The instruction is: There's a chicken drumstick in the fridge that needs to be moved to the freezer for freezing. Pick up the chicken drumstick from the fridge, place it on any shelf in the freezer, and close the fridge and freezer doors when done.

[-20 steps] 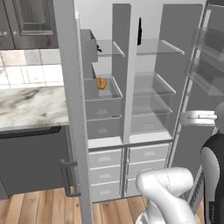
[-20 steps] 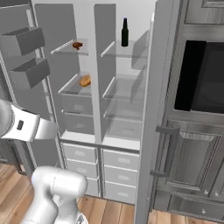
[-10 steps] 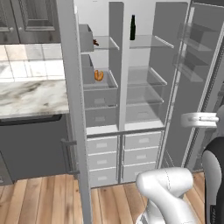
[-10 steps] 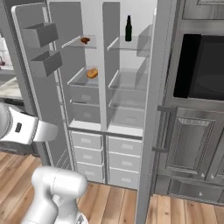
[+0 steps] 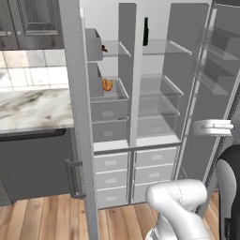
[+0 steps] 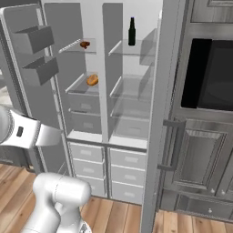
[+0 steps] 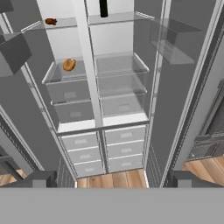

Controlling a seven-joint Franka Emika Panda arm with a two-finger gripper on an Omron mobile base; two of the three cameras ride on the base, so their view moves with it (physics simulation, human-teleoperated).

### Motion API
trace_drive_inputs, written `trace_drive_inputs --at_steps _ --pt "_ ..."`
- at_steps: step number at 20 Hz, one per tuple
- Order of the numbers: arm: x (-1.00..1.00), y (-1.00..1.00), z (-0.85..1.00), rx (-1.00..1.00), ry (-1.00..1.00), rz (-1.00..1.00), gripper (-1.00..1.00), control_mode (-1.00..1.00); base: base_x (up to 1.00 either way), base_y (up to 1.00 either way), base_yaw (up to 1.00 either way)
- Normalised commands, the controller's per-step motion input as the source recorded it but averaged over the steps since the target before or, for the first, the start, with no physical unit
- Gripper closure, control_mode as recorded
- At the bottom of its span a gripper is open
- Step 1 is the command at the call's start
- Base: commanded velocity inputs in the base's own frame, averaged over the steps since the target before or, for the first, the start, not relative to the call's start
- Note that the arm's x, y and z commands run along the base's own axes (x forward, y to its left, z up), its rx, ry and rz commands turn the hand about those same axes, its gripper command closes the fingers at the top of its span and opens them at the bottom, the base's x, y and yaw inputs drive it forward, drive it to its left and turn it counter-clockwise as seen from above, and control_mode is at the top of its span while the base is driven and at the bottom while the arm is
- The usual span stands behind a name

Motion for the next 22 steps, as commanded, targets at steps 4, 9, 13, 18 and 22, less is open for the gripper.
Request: trace_drive_inputs --at_steps 4,9,13,18,22 --pt "0.0 0.0 0.0 0.0 0.0 0.0 -1.0 1.0 0.2 0.0 0.0" --pt "0.0 0.0 0.0 0.0 0.0 0.0 -1.0 1.0 0.24 0.0 0.0" --pt "0.0 0.0 0.0 0.0 0.0 0.0 -1.0 1.0 0.32 0.01 0.0" --pt "0.0 0.0 0.0 0.0 0.0 0.0 -1.0 1.0 0.15 0.0 0.0" --pt "-0.07 0.0 0.0 0.0 -0.01 0.0 -1.0 -1.0 -0.1 0.0 0.0"
